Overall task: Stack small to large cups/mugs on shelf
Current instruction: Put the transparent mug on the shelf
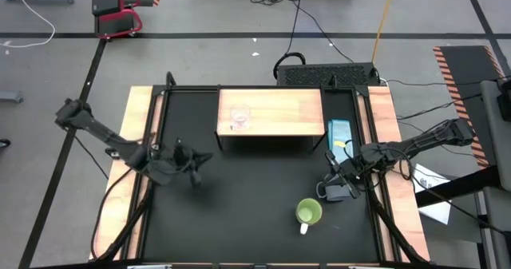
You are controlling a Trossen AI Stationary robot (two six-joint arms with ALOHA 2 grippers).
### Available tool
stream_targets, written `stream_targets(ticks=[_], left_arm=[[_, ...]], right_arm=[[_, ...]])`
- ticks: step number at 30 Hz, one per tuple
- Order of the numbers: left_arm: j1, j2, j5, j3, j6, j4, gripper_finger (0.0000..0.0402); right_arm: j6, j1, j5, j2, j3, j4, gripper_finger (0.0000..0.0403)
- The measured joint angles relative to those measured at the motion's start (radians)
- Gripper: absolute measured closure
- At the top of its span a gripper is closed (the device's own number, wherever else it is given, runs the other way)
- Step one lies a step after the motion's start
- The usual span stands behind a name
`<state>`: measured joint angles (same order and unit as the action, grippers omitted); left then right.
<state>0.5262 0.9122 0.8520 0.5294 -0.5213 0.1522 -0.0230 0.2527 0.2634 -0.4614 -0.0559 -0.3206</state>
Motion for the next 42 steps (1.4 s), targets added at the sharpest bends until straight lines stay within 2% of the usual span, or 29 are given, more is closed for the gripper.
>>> stream_targets(ticks=[7, 13, 19, 27, 42], left_arm=[[0.003, 0.012, 0.000, -0.188, 0.173, -0.418, 0.0401], [-0.008, 0.011, -0.025, -0.256, 0.374, -0.704, 0.0400], [-0.048, 0.012, -0.048, -0.257, 0.460, -0.786, 0.0394], [-0.094, 0.012, -0.048, -0.257, 0.399, -0.816, 0.0382], [-0.096, 0.012, -0.048, -0.257, 0.355, -0.807, 0.0380]], right_arm=[[0.044, 0.000, -0.001, -0.009, 0.000, 0.051, 0.0403], [0.130, 0.000, -0.005, -0.011, 0.000, 0.045, 0.0403], [0.182, 0.000, -0.005, -0.019, 0.000, 0.059, 0.0403], [0.185, 0.000, -0.005, -0.022, 0.000, 0.058, 0.0403], [0.166, 0.000, -0.005, -0.022, 0.000, 0.057, 0.0403]])
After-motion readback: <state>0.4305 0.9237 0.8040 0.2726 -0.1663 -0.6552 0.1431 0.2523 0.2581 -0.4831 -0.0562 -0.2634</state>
